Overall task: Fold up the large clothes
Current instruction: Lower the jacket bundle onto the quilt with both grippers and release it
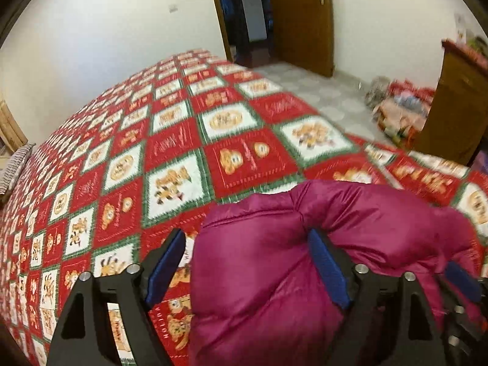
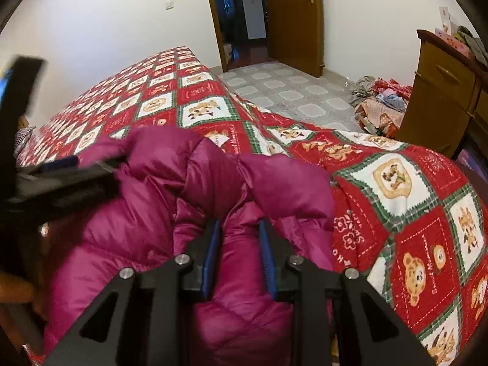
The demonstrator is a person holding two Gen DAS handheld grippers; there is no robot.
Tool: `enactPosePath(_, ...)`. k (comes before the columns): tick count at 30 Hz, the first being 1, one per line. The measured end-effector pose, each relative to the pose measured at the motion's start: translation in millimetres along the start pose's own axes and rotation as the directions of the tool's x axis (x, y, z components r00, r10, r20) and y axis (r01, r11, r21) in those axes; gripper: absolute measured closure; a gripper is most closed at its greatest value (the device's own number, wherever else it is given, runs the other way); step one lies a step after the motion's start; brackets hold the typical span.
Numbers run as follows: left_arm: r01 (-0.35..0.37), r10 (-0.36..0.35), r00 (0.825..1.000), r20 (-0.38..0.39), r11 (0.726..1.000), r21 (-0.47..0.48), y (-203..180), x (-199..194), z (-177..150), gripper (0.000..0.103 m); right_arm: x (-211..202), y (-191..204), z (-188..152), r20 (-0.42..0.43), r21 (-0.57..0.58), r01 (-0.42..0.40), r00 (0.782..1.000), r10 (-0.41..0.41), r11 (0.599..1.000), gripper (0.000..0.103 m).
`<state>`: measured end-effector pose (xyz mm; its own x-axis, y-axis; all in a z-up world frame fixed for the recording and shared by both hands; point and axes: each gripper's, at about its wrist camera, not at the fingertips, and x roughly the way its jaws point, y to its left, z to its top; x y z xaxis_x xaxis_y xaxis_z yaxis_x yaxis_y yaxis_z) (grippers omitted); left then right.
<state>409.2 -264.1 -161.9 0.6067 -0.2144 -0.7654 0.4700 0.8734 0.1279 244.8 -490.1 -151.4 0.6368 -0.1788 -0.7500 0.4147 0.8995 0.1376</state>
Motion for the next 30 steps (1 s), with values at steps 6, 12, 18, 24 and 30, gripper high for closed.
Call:
enactPosePath(6, -0.059, 0.058, 0.998, 0.03, 0.998, 0.035, -13, 8, -7, 0.016, 4, -8, 1, -0.009, 0.028, -0.037, 0.999, 0.037, 0.999, 0.075)
enactPosePath(12, -0.05, 0.049, 0.998, 0.039, 0.998, 0.025, -15, 18, -8, 0.015, 6, -11, 2, -0.014, 0.038, -0.049, 0.999, 0.05, 0.998, 0.075)
enactPosePath(18, -0.052, 0.051, 0.998, 0.04, 0.998, 0.034, -18, 18, -7, 0.015, 8, -10, 2, -0.025, 0.034, -0.042, 0.999, 0.043, 0.999, 0.075)
enactPosePath(24, 0.011, -0.011, 1.0, 0.005, 0.999, 0.045, -4, -15, -14, 0.015, 8, -7, 2, -0.028, 0.019, -0.023, 0.999, 0.024, 1.0, 0.075)
enactPosePath(30, 0.039, -0.043, 0.998, 0.044, 0.996, 0.084, 11, -80, -51, 0.015, 5, -1, 2, -0.023, -0.007, 0.022, 0.999, -0.022, 1.0, 0.074)
